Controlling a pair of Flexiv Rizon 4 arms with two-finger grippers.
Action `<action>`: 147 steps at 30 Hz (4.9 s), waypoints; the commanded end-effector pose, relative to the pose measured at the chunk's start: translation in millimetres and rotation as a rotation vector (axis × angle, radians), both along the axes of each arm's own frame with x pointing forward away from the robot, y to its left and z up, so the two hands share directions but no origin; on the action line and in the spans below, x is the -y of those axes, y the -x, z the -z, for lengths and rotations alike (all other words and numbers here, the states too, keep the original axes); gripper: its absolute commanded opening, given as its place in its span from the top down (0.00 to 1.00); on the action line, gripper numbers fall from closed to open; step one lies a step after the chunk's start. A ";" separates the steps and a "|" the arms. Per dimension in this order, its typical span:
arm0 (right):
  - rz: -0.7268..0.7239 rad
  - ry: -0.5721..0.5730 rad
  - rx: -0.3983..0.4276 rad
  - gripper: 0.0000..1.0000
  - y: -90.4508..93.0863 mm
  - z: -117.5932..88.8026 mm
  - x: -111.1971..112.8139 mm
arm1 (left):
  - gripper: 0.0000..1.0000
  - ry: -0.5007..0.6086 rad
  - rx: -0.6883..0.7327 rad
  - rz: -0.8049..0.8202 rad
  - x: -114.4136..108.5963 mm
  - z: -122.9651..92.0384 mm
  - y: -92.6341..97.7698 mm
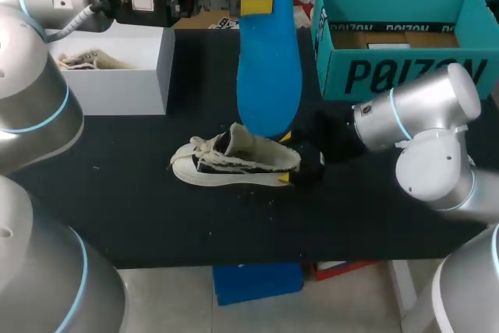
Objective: Take the shoe out of the shoebox, open the shoe tongue, remove and reinsert the insole, then place the shoe into the shoebox
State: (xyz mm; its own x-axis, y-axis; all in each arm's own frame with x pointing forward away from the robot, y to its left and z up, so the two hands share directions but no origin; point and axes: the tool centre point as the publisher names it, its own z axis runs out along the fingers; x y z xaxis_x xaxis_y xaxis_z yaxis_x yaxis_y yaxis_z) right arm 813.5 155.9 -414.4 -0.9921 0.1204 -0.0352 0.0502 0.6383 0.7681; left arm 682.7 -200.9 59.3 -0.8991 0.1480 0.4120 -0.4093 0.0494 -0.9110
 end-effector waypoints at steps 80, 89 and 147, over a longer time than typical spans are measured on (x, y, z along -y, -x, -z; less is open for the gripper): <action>-0.031 1.029 -0.051 0.00 -55.2 -22.2 -53.5 | 1.00 -0.001 0.000 -0.001 1.6 0.8 0.0; -0.027 0.979 -0.073 1.00 -53.5 -14.9 -51.5 | 1.00 -0.001 0.000 -0.001 1.6 0.8 0.0; 1.561 0.927 -0.623 1.00 -79.1 -118.3 -0.6 | 1.00 -0.001 0.000 -0.001 1.6 0.8 0.0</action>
